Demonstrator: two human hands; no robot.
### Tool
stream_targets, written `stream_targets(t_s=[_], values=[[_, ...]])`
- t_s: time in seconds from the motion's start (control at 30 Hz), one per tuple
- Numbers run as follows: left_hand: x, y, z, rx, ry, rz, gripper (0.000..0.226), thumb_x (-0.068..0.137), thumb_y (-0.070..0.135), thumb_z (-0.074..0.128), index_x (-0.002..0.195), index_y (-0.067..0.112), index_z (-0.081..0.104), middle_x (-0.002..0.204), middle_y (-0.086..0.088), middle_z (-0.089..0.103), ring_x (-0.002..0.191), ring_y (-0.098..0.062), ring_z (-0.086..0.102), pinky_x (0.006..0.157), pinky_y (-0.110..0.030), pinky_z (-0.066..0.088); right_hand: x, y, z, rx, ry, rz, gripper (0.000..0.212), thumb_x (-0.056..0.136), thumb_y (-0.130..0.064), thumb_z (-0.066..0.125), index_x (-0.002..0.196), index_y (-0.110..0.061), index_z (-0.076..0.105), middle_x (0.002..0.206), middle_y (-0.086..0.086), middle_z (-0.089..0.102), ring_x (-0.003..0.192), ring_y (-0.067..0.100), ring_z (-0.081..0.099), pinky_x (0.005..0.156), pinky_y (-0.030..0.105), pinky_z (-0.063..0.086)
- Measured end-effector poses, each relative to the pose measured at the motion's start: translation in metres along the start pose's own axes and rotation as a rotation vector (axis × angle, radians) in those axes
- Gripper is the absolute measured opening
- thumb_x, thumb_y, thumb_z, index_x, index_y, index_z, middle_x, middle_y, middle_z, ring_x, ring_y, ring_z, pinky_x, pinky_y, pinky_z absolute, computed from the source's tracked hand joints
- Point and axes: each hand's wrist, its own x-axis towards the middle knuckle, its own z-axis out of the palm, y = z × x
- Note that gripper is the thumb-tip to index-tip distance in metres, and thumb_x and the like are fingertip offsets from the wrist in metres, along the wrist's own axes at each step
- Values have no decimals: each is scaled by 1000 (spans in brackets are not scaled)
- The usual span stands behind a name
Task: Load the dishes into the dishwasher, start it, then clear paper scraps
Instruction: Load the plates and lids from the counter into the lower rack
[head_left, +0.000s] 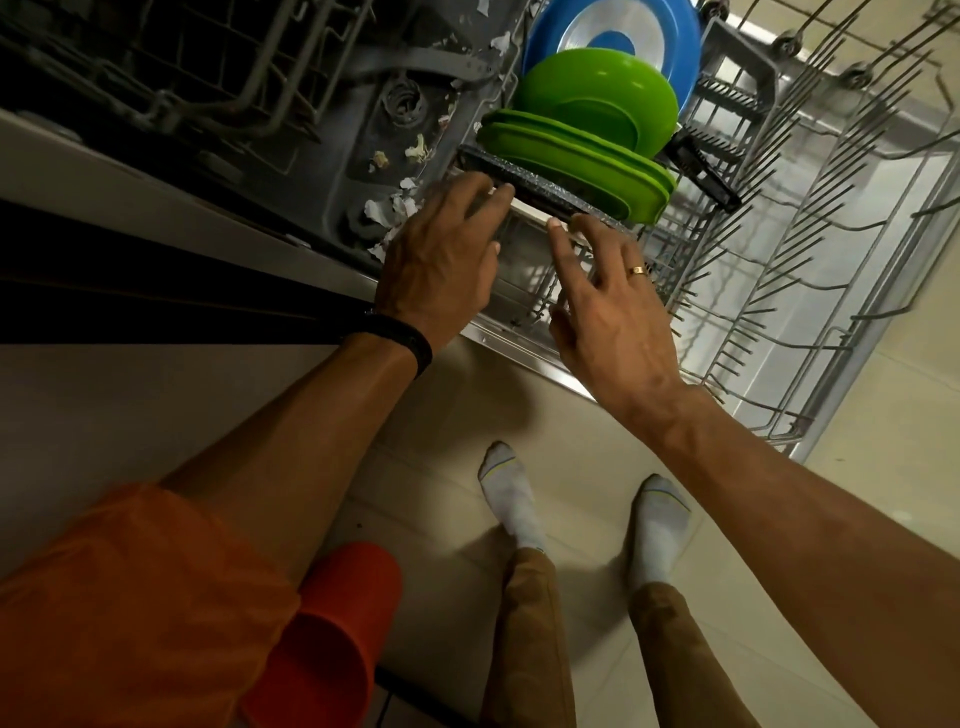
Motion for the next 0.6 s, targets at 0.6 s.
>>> stream_targets(t_s=[0.6], values=[[-30, 64, -77, 142, -153, -94, 71, 93, 18, 66, 157, 18, 34, 161, -9, 36, 139, -30, 45, 110, -50, 43, -16, -12, -118, -36, -206, -66, 63, 95, -35, 64, 150, -17, 40, 147, 10, 41, 130, 34, 47, 98, 49, 52]])
